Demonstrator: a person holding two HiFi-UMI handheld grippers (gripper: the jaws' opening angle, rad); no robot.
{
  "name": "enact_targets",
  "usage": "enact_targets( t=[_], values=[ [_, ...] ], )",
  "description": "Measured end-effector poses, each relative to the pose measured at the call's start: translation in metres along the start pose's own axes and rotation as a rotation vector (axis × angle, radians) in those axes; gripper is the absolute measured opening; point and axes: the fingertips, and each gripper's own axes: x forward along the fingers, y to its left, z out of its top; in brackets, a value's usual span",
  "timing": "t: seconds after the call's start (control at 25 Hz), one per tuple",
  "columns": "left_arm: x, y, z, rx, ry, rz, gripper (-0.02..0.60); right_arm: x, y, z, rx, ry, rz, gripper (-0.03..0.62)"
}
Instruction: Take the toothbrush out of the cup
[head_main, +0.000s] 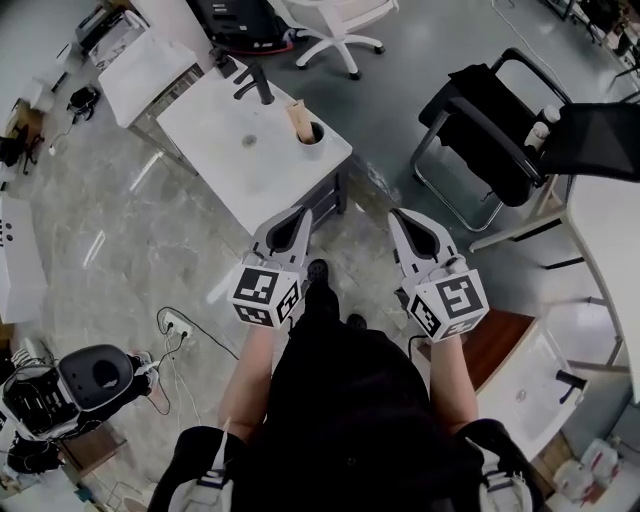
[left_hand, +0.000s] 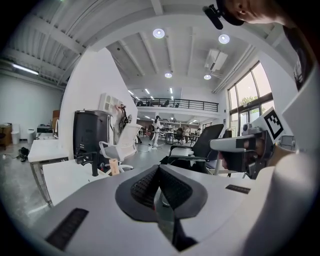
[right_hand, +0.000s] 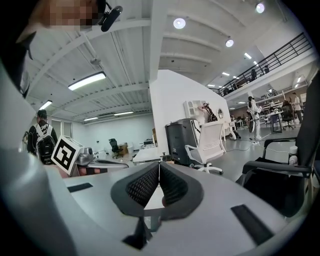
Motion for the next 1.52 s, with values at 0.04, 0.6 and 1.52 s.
enact_targets(
  t=[0.04, 0.6, 1.52],
  values=[
    [0.006, 0.01, 0.002, -0.004, -0.002, 0.002, 0.015, 0.009, -0.002, 0.004, -0.003, 0.002, -0.004, 0.031],
    [0.083, 0.117, 0.009, -0.06, 0.017, -0.064, 0.017, 0.123, -0.017, 0.02, -0.008, 0.056, -0.061, 0.031],
    [0.18, 0.198, -0.04, -0.122, 0.15, -0.168, 0.103, 0.208, -0.03, -0.006, 0.042, 0.17, -0.139, 0.031]
  ],
)
